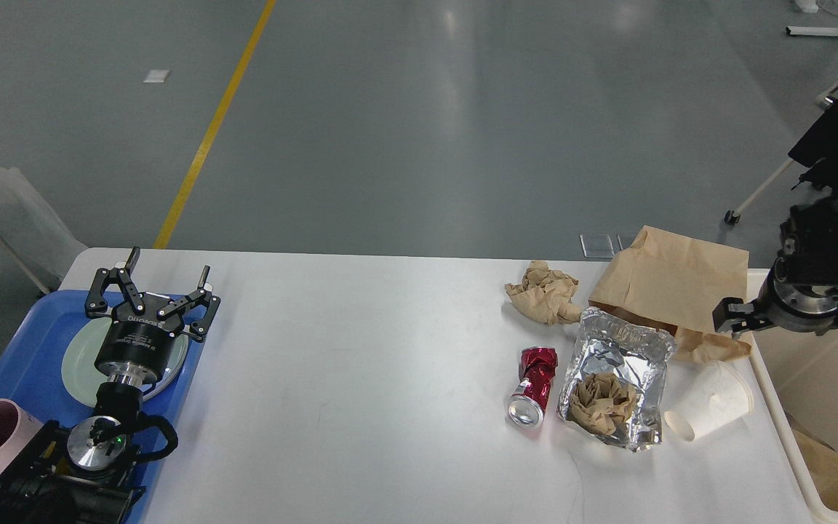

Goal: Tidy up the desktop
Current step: 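Move the right gripper to the upright brown paper bag, then grasp the brown paper bag edge with the right gripper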

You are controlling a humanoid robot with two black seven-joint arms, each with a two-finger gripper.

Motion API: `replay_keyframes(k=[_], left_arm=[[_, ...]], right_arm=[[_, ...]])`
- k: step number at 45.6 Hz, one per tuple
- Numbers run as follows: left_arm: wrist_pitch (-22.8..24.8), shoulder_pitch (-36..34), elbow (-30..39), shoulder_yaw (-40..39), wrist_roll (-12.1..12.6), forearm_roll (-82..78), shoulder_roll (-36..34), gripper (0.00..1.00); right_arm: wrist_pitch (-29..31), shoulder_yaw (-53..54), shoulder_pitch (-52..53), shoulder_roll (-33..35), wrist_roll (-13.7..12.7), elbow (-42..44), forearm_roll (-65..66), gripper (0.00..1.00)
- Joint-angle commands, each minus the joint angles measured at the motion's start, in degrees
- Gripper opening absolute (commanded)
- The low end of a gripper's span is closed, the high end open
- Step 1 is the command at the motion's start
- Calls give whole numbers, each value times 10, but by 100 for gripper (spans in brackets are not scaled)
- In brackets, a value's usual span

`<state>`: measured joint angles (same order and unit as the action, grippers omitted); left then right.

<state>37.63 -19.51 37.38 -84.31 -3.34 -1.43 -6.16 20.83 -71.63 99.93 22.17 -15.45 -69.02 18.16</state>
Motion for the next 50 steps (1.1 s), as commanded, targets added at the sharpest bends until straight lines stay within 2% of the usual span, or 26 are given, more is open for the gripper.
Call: replay_keyframes(k=[1, 10, 14, 15, 21, 24, 29, 31, 46, 50], left_arm=[[0, 0, 0, 0, -1, 0, -1, 96], [0, 0, 0, -1, -1, 0, -1, 96], [0, 1, 0, -1, -1, 0, 0, 96], [0, 0, 0, 0, -1, 0, -1, 96], [0, 1, 0, 0, -1, -1, -1, 96], [0, 0, 0, -1, -1, 0, 0, 96], [0, 0, 0, -1, 0, -1, 0, 96], [0, 0, 0, -1, 0, 0, 0, 96], [1, 0, 0, -1, 0, 0, 0, 96], [1, 0, 0, -1, 0, 0, -1, 96]], right_arm=[[2, -2, 63, -11, 1, -64, -1, 100], [94, -7, 176, -24, 5, -95, -1, 100], [137, -9, 241, -46, 6, -136, -12, 100], [156, -9, 266, -59, 6, -149, -32, 100], [187, -11, 319, -102, 14, -171, -120, 100], [189, -16, 325, -110, 40, -171, -138, 100], [188, -33, 328, -120, 122, -168, -132, 100], [186, -53, 329, -123, 138, -168, -128, 100], [142, -78, 322, -130, 132, -163, -89, 100], [109, -81, 313, -116, 132, -159, -82, 100]])
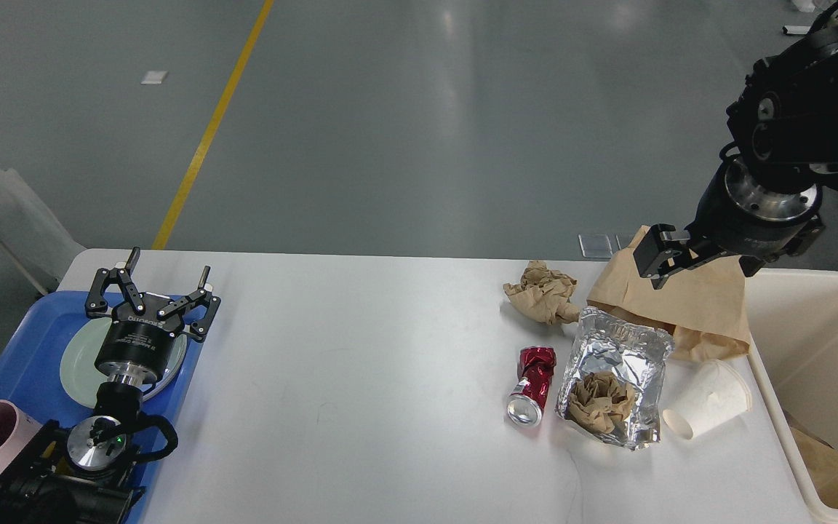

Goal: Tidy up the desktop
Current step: 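Grasp the brown paper bag edge with the right gripper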

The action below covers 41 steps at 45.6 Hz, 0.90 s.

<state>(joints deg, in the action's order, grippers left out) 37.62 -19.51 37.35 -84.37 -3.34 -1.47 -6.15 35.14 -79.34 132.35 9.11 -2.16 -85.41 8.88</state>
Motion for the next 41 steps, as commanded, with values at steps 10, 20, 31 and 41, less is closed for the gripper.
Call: replay_keyframes(k=[10, 20, 31, 41], left_arm=[[0, 1, 0, 1, -1, 1, 0, 96], [0, 1, 0, 0, -1, 1, 0, 96], [0, 1, 0, 0, -1, 1, 0, 96], [1, 1, 0, 0, 0, 0, -1, 96]], right_arm=[[-141, -20, -153, 95, -1, 113, 9, 100], [-152, 74, -439, 169, 6, 405, 4, 100], [-160, 307, -711, 163, 7, 686, 5, 100], [-279, 396, -802, 120, 8, 759, 12, 100]])
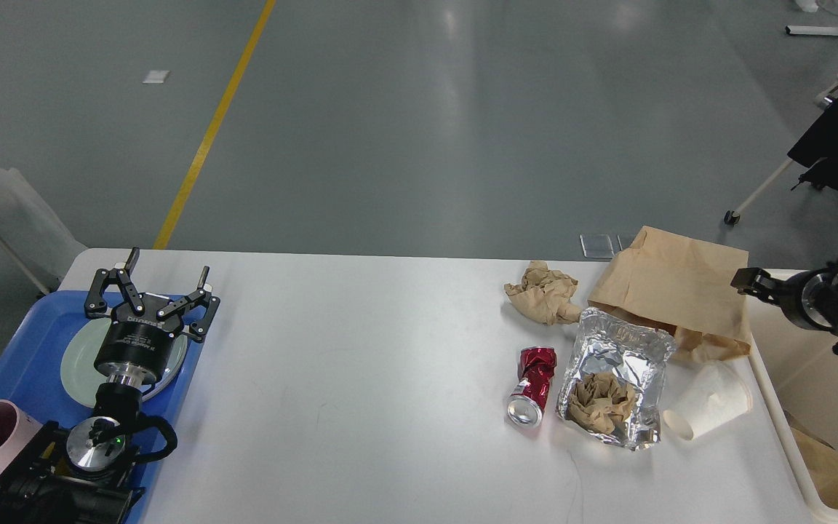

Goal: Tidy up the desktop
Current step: 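Grasp the brown paper bag edge with the right gripper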

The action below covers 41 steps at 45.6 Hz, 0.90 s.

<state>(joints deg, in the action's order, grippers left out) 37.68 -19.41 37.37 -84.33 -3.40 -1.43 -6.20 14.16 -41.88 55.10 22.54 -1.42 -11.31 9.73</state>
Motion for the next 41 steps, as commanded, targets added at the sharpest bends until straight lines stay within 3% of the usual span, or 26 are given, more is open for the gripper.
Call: replay_keyframes(k=[1, 10, 12, 13, 18, 41], left_arm=[[-1, 0, 0, 0, 0, 0, 0, 96], [0, 0, 0, 0, 0, 0, 0, 96], [0, 0, 0, 0, 1, 0, 0, 96], [0, 0, 0, 0, 1, 0, 0, 96], [0, -1, 0, 0, 1, 0, 0, 96], [0, 0, 0, 0, 1, -1, 0, 96]], right_arm=[[-80, 22, -31, -16, 2, 17, 4, 100], [-94, 29, -38, -32, 23, 19, 2, 100], [-91, 26, -38, -32, 37, 19, 3, 100], [-92, 19, -39, -34, 61, 19, 6, 100], [-95, -7, -42, -43, 77, 20, 30, 100], [-145, -7, -83, -72, 77, 21, 33, 98]])
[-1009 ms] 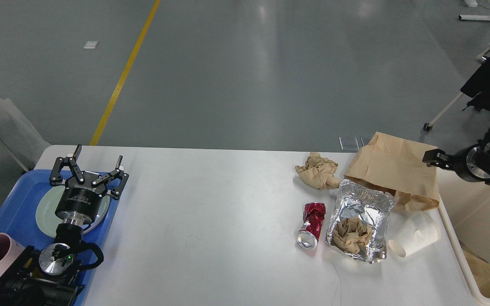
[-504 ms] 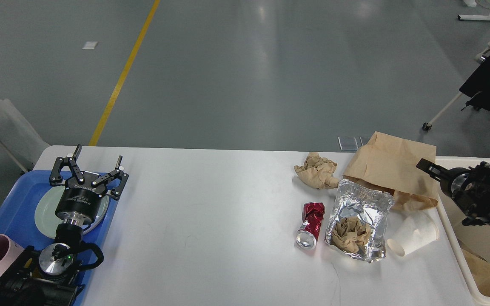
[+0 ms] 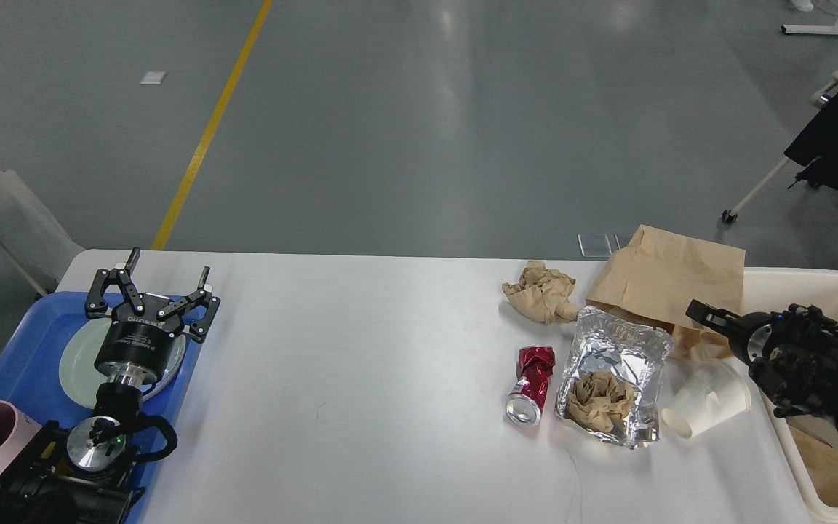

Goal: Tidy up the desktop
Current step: 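Grasp the brown paper bag edge with the right gripper, then lift the brown paper bag and drop it into the white bin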

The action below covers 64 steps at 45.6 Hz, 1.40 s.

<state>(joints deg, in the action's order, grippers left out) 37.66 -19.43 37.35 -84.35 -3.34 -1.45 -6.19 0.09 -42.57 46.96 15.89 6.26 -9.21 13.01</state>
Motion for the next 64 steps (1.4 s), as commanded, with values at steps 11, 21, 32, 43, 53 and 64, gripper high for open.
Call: replay_keyframes(k=[11, 21, 32, 43, 53, 64], left_arm=[[0, 0, 0, 1, 0, 0, 0, 96], [0, 0, 0, 0, -1, 0, 0, 96], [0, 0, 0, 1, 0, 0, 0, 97], [0, -1, 0, 1, 0, 0, 0, 96], [0, -1, 0, 1, 0, 0, 0, 96], [0, -1, 0, 0, 0, 0, 0, 96]], right_arm=[[-13, -1, -2, -11, -3, -2, 3, 85], [-13, -3, -9, -11, -5, -2, 4, 52], [-12, -3, -10, -11, -18, -5, 28, 0], [-6, -3, -10, -8, -33, -7, 28, 0], [-4, -1, -4, -5, -33, -12, 27, 0], [-2, 1, 42, 17, -34, -62, 25, 0]])
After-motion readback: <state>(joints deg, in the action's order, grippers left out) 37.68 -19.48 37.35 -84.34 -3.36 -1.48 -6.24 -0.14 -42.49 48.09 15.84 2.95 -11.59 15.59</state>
